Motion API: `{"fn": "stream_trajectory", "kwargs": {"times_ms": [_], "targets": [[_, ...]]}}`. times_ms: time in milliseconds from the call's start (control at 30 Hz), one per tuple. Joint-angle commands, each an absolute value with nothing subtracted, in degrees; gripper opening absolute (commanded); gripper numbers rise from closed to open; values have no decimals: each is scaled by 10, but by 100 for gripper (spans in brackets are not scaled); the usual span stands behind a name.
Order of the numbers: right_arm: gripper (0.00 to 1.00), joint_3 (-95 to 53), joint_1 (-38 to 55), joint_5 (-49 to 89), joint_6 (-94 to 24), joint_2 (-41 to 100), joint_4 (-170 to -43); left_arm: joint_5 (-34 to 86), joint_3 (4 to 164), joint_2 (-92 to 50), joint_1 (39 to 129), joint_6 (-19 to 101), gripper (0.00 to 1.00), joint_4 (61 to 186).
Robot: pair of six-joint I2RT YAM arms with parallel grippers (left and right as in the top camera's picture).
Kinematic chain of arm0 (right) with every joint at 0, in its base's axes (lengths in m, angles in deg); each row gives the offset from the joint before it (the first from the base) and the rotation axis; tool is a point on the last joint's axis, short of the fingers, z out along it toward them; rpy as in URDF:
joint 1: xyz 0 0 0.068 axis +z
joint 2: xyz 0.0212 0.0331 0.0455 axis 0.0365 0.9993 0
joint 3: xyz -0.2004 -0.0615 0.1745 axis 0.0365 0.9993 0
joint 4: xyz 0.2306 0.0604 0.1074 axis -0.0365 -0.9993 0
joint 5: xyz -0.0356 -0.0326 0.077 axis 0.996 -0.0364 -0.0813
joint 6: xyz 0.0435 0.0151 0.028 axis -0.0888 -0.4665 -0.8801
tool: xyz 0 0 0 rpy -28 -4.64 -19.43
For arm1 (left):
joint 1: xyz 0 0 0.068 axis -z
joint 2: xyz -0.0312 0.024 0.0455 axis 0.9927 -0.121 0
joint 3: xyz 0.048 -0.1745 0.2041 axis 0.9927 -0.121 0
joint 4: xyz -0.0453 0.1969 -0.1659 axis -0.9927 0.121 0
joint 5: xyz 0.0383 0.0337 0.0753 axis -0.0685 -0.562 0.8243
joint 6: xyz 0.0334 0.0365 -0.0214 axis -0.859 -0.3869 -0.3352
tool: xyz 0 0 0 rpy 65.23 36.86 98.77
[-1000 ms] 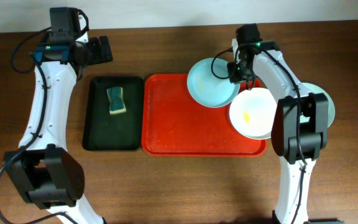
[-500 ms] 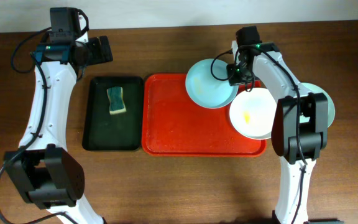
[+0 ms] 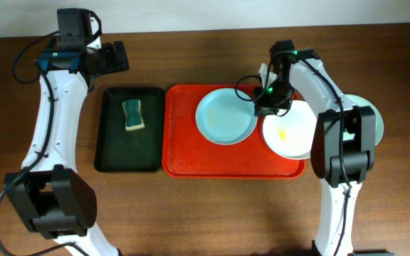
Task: Clean dirty plates on tray and stack at the side
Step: 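Drag the light blue plate down to the red tray's center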
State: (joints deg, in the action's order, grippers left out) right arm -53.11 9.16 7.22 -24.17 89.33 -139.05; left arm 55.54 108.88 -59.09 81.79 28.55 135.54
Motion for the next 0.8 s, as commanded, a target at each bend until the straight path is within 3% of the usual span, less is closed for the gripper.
{"fn": "stream_trajectory", "kwargs": {"times_ms": [0, 767], "targets": [[4, -532, 93, 28, -247, 895, -1411, 550, 1091, -587, 818, 282, 99, 1356], [5, -532, 130, 32, -322, 895, -1490, 550, 1091, -587, 818, 282, 99, 1356]]}}
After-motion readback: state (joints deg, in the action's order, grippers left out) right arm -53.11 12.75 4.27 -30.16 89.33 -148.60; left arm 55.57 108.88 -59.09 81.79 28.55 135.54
